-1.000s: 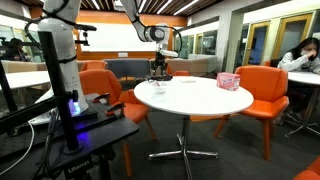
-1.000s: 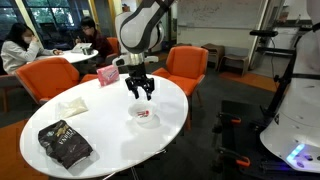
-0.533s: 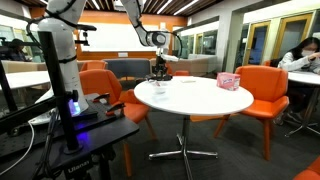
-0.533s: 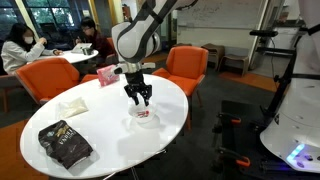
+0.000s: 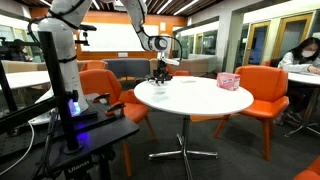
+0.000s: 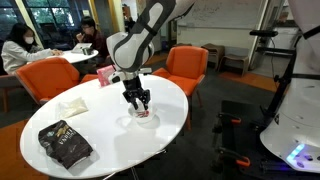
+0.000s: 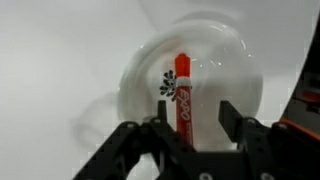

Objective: Get the marker from the white bowl and put it on the table

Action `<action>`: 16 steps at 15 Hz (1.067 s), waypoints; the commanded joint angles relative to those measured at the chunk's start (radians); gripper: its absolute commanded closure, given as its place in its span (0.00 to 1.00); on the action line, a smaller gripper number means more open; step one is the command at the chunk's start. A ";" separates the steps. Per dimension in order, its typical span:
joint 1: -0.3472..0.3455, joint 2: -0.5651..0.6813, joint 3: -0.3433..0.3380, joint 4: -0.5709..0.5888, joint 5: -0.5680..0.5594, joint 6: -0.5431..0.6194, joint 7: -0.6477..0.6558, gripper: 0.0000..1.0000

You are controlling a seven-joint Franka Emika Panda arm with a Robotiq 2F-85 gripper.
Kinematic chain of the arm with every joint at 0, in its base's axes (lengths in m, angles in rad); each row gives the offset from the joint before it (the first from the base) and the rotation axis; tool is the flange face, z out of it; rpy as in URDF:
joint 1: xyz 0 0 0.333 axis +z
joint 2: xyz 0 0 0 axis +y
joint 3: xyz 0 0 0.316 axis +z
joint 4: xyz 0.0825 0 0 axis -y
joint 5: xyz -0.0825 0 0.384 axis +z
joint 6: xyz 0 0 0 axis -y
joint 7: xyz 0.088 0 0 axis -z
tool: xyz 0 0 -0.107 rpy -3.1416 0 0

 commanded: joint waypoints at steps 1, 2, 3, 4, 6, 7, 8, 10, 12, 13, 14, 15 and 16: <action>0.005 0.023 0.005 0.039 -0.041 -0.045 0.047 0.42; 0.007 0.026 0.007 0.036 -0.048 -0.041 0.048 0.42; 0.009 0.029 0.007 0.035 -0.055 -0.039 0.051 0.41; 0.010 0.032 0.010 0.035 -0.058 -0.039 0.053 0.39; 0.010 0.037 0.017 0.036 -0.050 -0.042 0.049 0.37; 0.012 0.039 0.018 0.036 -0.051 -0.041 0.052 0.37; 0.011 0.041 0.021 0.037 -0.048 -0.041 0.052 0.33; 0.015 0.044 0.023 0.039 -0.052 -0.040 0.068 0.32; 0.018 0.047 0.022 0.040 -0.055 -0.039 0.077 0.60; 0.019 0.048 0.022 0.042 -0.056 -0.040 0.079 0.66; 0.019 0.049 0.021 0.043 -0.057 -0.039 0.081 0.76; 0.019 0.050 0.022 0.044 -0.057 -0.041 0.081 0.84; 0.020 0.050 0.021 0.044 -0.057 -0.040 0.084 0.92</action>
